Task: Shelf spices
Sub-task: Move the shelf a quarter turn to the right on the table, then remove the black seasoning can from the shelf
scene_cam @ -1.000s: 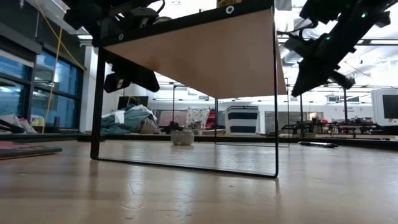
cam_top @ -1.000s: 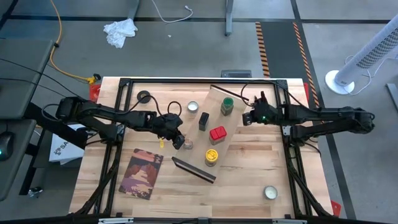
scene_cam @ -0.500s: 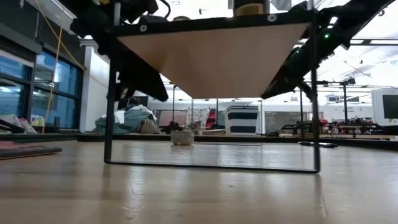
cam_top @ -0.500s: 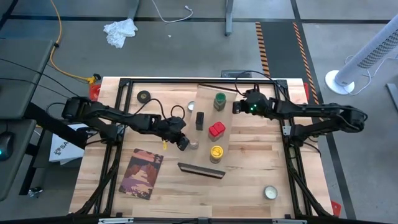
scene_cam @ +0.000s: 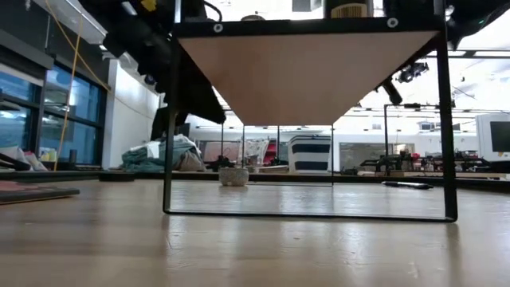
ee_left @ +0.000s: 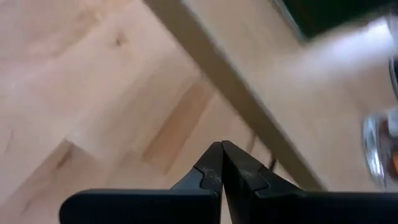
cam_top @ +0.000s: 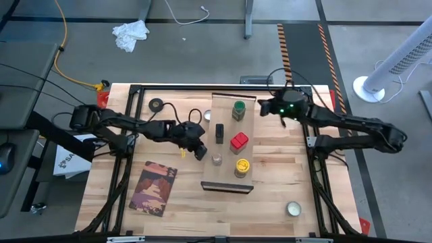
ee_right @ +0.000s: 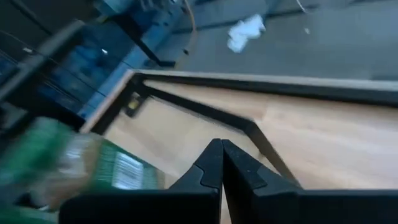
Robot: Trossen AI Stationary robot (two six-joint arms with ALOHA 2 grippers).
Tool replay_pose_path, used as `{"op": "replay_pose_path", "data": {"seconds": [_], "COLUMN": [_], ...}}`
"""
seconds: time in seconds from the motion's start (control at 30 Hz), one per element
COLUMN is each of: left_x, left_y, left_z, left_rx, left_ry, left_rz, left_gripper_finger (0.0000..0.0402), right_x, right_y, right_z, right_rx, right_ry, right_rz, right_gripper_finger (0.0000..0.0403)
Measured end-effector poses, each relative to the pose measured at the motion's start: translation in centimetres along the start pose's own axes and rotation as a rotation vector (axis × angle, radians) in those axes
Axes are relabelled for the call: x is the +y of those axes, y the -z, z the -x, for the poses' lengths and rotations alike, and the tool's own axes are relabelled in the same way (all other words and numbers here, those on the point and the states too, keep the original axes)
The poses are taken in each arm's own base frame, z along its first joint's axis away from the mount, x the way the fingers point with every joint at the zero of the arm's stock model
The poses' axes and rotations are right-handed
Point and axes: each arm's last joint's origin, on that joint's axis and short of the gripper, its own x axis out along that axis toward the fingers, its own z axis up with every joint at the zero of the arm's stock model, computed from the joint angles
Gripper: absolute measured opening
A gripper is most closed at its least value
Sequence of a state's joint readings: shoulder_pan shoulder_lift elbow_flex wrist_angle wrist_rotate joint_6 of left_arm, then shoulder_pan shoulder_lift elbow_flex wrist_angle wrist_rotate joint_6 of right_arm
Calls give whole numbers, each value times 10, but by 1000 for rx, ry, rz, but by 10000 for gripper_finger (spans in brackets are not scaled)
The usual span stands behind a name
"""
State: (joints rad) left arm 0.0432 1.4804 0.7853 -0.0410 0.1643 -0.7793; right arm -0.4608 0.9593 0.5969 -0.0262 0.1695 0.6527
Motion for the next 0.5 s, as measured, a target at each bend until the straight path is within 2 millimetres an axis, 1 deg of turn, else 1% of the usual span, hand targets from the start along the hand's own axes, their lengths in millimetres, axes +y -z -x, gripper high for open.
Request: {"op": "replay_pose_path", "data": {"seconds": [0.07, 0.13, 0.23, 0.3, 0.4, 0.5], "left_x": [3, 4, -1, -7, -22, -44], "left_y": [-3, -7, -15, -20, -26, -34], "left_z": [7, 19, 45, 67, 106, 144], "left_rx": [46, 59, 1, -87, -294, -503], "left_ry": [31, 69, 120, 146, 150, 143], "left_rz": [-7, -15, -25, -25, -26, -123], "left_gripper_finger": [0, 0, 0, 0, 0, 0], "right_x": [0, 1, 7, 14, 29, 44], "right_y": [-7, -13, -23, -32, -50, -69], "right_z": [13, 28, 55, 76, 110, 140], "right_rx": [-33, -63, -81, -82, -111, -158], "right_ry": [-28, -77, -189, -300, -473, -581], "right_rz": [10, 13, 18, 47, 83, 126], "right_gripper_finger": [0, 0, 0, 0, 0, 0]}}
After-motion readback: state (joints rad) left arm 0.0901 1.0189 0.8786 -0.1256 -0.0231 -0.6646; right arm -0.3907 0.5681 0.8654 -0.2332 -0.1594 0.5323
